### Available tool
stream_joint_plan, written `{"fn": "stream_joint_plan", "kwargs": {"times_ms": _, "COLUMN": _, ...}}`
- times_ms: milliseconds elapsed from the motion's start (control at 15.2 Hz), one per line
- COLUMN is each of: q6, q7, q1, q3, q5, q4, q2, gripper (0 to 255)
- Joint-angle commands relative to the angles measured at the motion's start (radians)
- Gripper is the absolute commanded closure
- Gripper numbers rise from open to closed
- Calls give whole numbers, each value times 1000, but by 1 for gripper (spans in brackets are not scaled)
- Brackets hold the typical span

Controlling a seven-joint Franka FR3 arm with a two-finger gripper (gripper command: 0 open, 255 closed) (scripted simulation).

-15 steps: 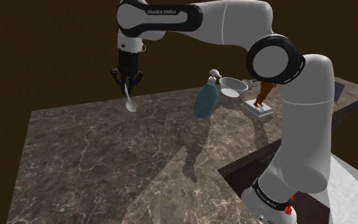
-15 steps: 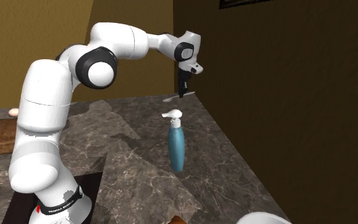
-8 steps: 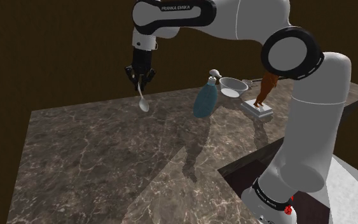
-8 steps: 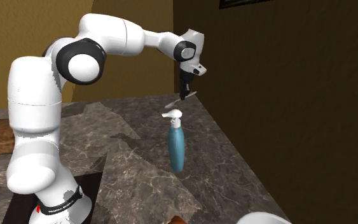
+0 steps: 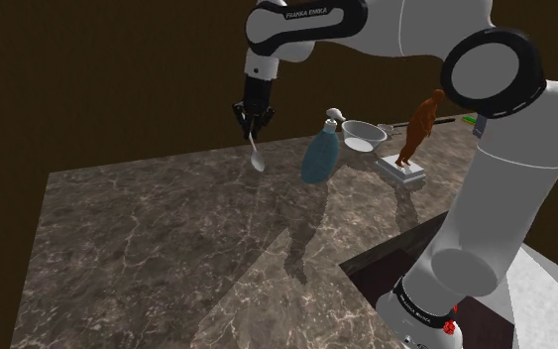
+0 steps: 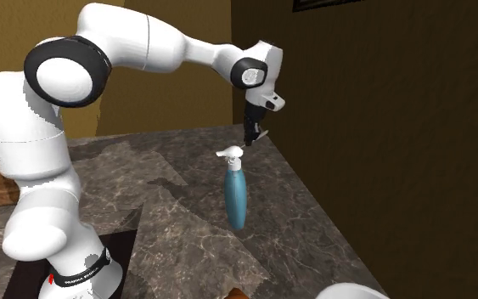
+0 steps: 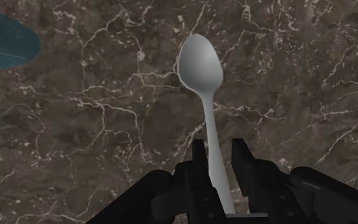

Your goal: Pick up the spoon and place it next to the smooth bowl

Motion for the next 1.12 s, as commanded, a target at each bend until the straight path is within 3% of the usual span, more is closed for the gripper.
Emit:
{"fn": "stream_joint_plan", "kwargs": {"times_ms": 0, "q6": -6, "q7": -43, "q1": -25, "q3": -17, "q5": 2, "q4": -37, "q2": -36, "gripper": 255}}
{"fn": "stream_joint_plan", "kwargs": {"times_ms": 528, "q6": -17, "q7": -217, "q1": -122, "q3": -96, "q5": -8, "q4": -148, "q2": -127, "gripper": 255}}
{"fn": "stream_joint_plan", "kwargs": {"times_ms": 1056, "q6": -43, "q7": -395, "q1": -218, "q3": -186, "q5": -33, "q4": -182, "q2": -159, "gripper": 255}}
